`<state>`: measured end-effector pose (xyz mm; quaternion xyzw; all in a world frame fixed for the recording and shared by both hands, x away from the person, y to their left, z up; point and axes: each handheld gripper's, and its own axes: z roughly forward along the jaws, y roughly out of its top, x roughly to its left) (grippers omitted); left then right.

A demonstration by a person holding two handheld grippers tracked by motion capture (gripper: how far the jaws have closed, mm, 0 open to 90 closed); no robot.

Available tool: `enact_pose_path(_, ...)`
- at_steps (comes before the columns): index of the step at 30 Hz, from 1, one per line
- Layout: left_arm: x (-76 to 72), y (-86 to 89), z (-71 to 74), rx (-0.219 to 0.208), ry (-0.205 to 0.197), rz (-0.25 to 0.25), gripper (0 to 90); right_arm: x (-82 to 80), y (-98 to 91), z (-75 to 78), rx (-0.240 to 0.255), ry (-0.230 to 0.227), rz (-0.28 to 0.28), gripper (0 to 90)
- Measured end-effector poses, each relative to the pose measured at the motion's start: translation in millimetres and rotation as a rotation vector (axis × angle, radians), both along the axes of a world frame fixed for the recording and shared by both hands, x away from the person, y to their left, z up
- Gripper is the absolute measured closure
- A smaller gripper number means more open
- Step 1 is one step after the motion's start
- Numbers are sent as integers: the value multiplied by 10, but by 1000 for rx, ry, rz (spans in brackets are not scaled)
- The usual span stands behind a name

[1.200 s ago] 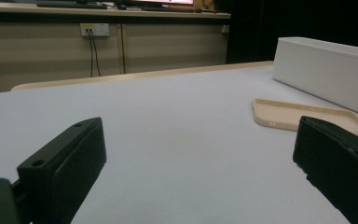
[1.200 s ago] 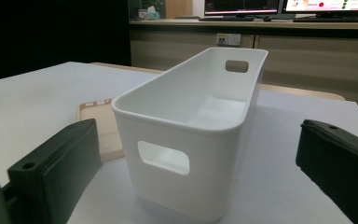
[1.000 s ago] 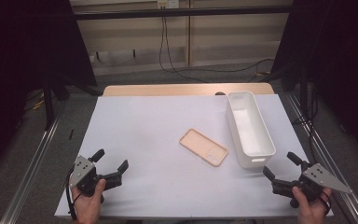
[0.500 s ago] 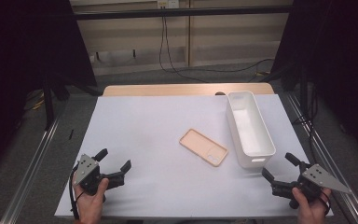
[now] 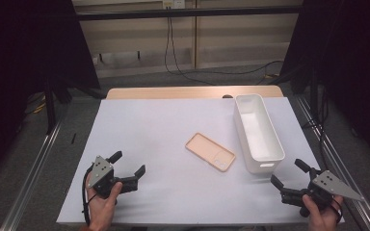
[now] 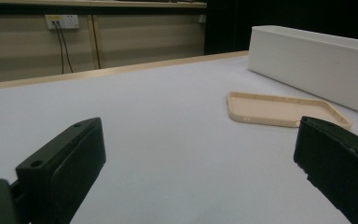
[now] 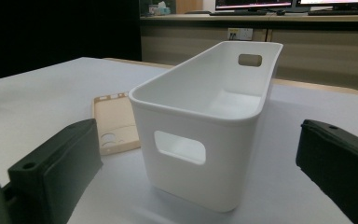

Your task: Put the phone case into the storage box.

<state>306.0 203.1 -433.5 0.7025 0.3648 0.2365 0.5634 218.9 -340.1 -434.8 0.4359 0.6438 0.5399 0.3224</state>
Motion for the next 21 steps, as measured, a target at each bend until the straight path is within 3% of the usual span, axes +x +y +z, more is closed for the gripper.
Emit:
enact_pose_path(7,38,-129,-17,3,10,-15,21,-13,11,9,4,-6,-9,0)
enact_pose_path(15,115,-239,-7,1,-5,-17,20,-11,13,4,3,-4,-6,0)
enact_pose_path(21,167,-366,18,8,3,-79,23,-9,9,1,-3,0,-3,0)
